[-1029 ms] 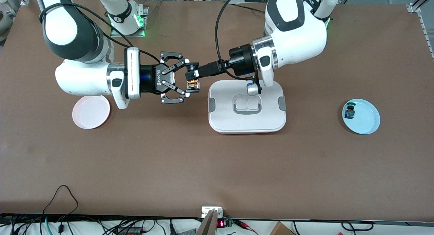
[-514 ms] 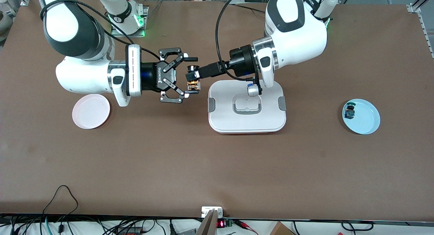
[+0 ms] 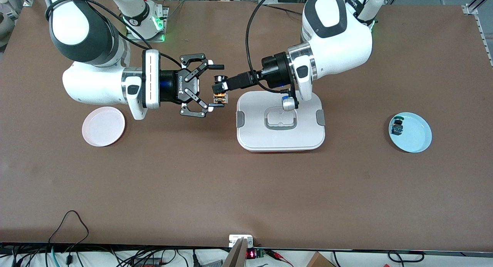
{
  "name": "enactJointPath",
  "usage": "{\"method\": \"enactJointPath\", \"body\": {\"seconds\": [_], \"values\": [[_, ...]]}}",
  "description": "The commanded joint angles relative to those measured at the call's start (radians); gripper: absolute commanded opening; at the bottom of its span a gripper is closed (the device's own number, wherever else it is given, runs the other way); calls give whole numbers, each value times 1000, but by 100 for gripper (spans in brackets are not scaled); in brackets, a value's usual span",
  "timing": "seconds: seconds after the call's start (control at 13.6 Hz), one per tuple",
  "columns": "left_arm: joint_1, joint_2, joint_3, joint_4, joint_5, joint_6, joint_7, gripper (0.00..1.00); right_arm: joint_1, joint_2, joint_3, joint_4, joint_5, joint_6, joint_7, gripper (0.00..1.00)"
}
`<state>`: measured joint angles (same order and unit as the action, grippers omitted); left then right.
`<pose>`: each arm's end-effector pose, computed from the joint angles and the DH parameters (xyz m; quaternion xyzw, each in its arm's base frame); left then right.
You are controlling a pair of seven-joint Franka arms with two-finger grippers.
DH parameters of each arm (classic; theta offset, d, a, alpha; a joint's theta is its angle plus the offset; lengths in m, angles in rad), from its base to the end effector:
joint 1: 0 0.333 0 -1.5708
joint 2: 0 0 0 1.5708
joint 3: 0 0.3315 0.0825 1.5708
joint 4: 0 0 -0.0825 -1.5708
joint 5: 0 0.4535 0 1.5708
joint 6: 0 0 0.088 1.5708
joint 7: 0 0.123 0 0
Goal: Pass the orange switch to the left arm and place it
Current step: 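Open the right gripper while the left gripper pulls the switch away, then carry the switch to the blue plate while the right gripper withdraws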
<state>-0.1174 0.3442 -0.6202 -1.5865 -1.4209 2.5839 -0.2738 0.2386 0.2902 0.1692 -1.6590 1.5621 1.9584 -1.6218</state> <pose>0.6188 -0.4680 0.5243 0.7317 0.2704 -0.0780 0.6208 0.6564 0.3574 0.4948 -0.5904 -0.4494 -0.3830 0.5503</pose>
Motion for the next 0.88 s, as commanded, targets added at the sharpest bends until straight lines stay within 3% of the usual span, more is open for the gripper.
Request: {"method": "enactJointPath", "body": {"seconds": [0.0,0.22,0.37,0.81], "values": [[67,-28,0,-27,-12,-52,12,0,-4,-63,1,-70,19,-4,3,100],[181,-57,2,-67,-12,-189,8,0,-41,-82,-1,-96,16,-15,3,100],[302,-65,8,-93,20,-398,10,0,-70,-100,-1,-119,13,-18,6,100],[600,-65,5,-55,576,-922,16,0,-194,-160,-2,-215,6,-50,11,100]]}}
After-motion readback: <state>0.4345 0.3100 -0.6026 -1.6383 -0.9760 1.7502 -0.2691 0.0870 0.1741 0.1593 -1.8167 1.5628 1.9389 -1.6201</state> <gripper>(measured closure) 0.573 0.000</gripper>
